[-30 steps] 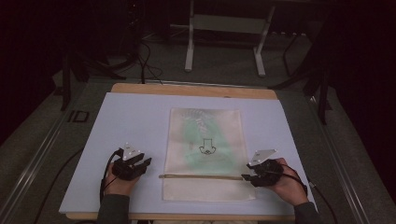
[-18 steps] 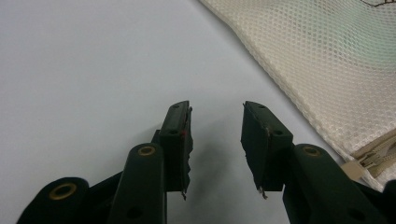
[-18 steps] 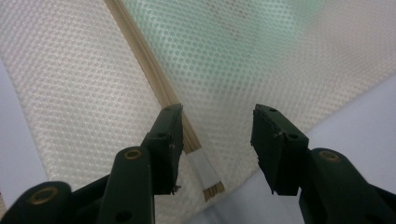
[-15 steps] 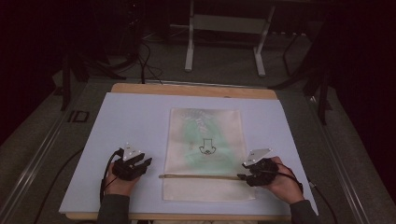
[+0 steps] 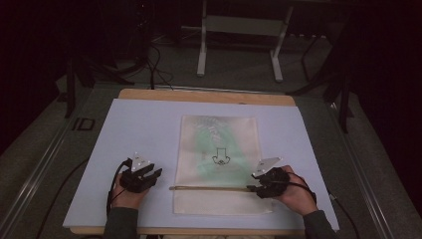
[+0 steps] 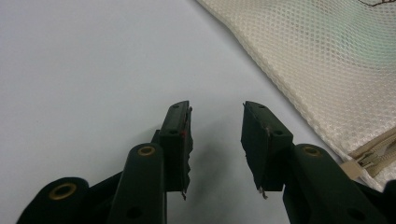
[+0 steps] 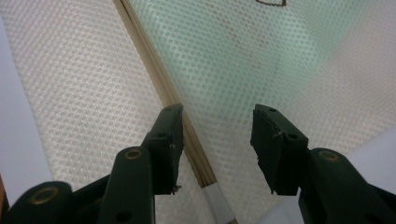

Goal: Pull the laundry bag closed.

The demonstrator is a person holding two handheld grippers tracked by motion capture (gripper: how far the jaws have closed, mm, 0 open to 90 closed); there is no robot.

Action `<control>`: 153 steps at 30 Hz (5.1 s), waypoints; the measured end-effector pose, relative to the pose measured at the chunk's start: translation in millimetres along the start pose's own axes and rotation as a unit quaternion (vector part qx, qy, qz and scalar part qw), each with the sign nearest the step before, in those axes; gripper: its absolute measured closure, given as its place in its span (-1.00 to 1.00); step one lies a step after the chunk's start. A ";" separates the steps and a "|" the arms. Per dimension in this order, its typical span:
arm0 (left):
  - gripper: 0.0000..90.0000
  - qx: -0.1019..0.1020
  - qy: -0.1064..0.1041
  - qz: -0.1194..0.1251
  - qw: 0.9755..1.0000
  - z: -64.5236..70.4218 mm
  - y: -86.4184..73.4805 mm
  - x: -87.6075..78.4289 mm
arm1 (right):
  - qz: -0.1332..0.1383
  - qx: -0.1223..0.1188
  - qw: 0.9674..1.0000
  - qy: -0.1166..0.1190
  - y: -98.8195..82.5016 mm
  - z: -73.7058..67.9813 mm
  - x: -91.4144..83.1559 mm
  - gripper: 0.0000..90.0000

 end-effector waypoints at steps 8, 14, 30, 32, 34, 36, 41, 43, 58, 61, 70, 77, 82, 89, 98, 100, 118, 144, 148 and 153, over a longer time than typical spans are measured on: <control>0.37 0.000 0.000 0.000 1.000 -0.1 0.1 0.0 | 0.002 -0.007 1.000 0.007 7.8 -3.5 5.1 0.19; 0.37 0.001 0.001 0.002 1.000 -0.4 0.3 -0.2 | 0.004 -0.011 1.000 0.009 13.4 -5.5 7.1 0.19; 0.36 0.001 0.001 0.003 1.000 -0.2 0.6 0.1 | 0.005 -0.025 0.999 0.023 26.9 -11.8 15.1 0.18; 0.36 0.001 0.001 0.003 1.000 -0.3 0.6 0.2 | 0.008 -0.026 0.999 0.025 29.6 -12.7 16.2 0.18; 0.36 0.001 0.001 0.003 1.000 -0.2 0.5 0.4 | 0.007 -0.028 0.999 0.028 31.7 -13.6 16.9 0.18; 0.36 0.002 0.000 0.002 1.000 0.0 0.5 0.5 | 0.006 -0.030 0.999 0.030 34.4 -14.9 17.9 0.18; 0.35 0.002 0.001 0.001 1.000 0.0 0.3 0.9 | 0.006 -0.032 0.999 0.035 38.6 -16.6 19.2 0.17; 0.35 0.003 0.001 0.001 1.000 0.1 0.2 1.2 | 0.008 -0.035 0.999 0.037 40.7 -17.3 20.2 0.17; 0.34 0.007 0.000 -0.001 1.000 1.4 0.2 2.0 | 0.014 -0.049 0.997 0.053 54.6 -27.5 29.4 0.16; 0.34 0.008 -0.001 -0.001 1.000 1.5 0.3 1.9 | 0.013 -0.051 0.997 0.056 55.9 -29.4 31.6 0.16; 0.34 0.009 -0.001 0.001 1.000 1.6 0.8 1.4 | 0.013 -0.060 0.996 0.061 59.6 -33.3 37.3 0.18; 0.35 0.009 -0.001 0.003 1.000 1.5 1.4 0.6 | 0.016 -0.069 0.995 0.066 67.2 -38.8 44.1 0.22; 0.35 0.009 -0.002 0.004 1.000 1.5 1.6 0.4 | 0.017 -0.072 0.995 0.068 71.5 -41.3 47.9 0.24; 0.34 0.009 -0.003 0.005 1.000 1.7 1.9 0.4 | 0.019 -0.080 0.994 0.071 77.5 -43.6 52.6 0.25; 0.34 0.009 -0.003 0.006 1.000 1.7 2.0 0.3 | 0.020 -0.084 0.993 0.077 83.0 -47.7 58.0 0.25; 0.34 0.008 -0.003 0.006 1.000 1.7 2.2 0.2 | 0.020 -0.085 0.993 0.079 84.3 -48.7 60.6 0.25; 0.34 0.010 -0.004 0.009 1.000 2.3 2.7 0.3 | 0.021 -0.093 0.991 0.091 90.4 -56.9 70.8 0.24; 0.34 0.012 -0.004 0.008 1.000 2.3 2.7 0.1 | 0.027 -0.104 0.989 0.106 103.3 -69.8 83.0 0.26; 0.34 0.013 -0.004 0.008 1.000 2.5 2.6 0.1 | 0.029 -0.108 0.988 0.109 105.9 -73.3 86.5 0.25; 0.33 0.013 -0.004 0.008 1.000 2.4 2.6 0.2 | 0.031 -0.111 0.987 0.113 110.6 -76.9 89.3 0.25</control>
Point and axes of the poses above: each handheld gripper's, and its own axes: x roughly forward along the jaws, y roughly out of its top, z roughly to its right, the point moved 8 cm from there along x, roughly forward along the jaws, and after that the axes turned 10 degrees about z, right-handed, at the moved point
